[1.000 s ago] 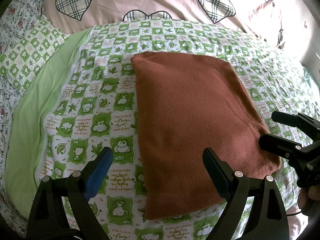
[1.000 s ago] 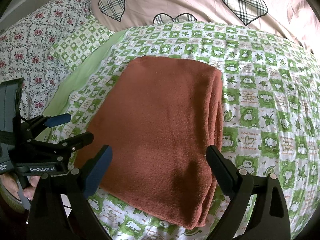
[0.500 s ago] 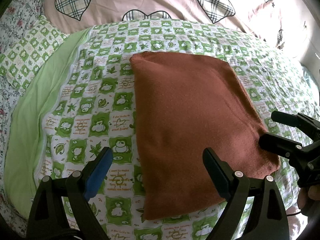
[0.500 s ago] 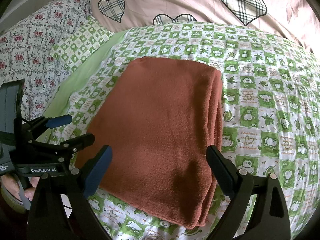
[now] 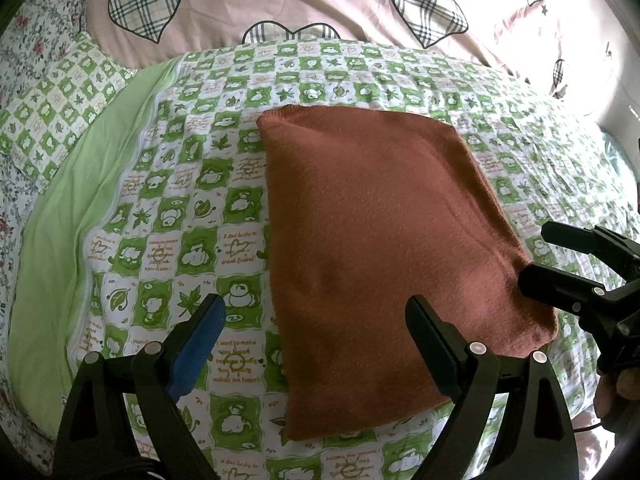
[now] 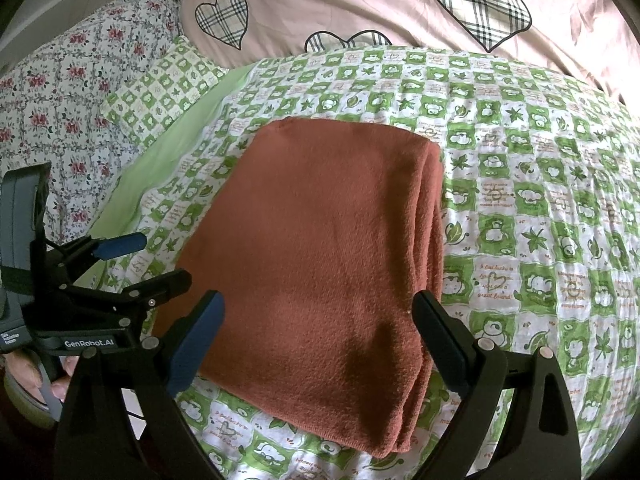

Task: Fold small clothes

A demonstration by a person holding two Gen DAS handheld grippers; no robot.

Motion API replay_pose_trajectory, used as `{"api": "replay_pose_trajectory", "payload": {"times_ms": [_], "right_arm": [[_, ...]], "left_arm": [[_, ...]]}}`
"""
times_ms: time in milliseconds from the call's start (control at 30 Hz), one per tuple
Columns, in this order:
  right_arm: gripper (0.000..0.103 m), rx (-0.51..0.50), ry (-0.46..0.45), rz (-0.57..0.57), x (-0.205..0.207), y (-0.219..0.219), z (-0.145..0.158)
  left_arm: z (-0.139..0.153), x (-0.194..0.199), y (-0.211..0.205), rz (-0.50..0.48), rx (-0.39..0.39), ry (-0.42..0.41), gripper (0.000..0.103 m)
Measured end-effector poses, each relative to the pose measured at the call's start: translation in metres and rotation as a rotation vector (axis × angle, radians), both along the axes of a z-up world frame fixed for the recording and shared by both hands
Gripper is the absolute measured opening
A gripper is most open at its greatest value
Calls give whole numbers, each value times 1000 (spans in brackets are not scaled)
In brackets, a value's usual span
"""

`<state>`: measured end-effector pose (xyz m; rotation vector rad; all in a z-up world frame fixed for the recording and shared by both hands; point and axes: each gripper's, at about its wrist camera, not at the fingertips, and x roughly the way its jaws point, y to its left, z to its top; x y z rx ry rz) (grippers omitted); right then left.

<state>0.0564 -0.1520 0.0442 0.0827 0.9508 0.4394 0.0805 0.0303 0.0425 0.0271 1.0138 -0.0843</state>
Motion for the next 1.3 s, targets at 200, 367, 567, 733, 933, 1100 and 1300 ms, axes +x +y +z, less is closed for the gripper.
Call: {"api": "replay_pose_trajectory", "payload": {"times_ms": [200,367,567,733,933,1100,1300], "right_arm": [[95,1,2,2,0,0,0],[95,0,1,0,0,0,0],[95,1,2,-1,0,0,0],[95,2,2,-1,0,0,0],[95,2,2,0,1,0,0],[95,3,1,0,2,0,0],[95,4,2,1,2,-1,0]], "left_arm": [[0,0,0,0,0,0,92],[0,0,0,0,-2,1,92],[1,1,-1,-6,-4,1,92],[1,2,-2,-7,-4,2,92],[1,1,-2,-6,-5,2,92],[0,2,-2,-9,-6,1,92],[-1,3,-2,-13,-8,3,92]]}}
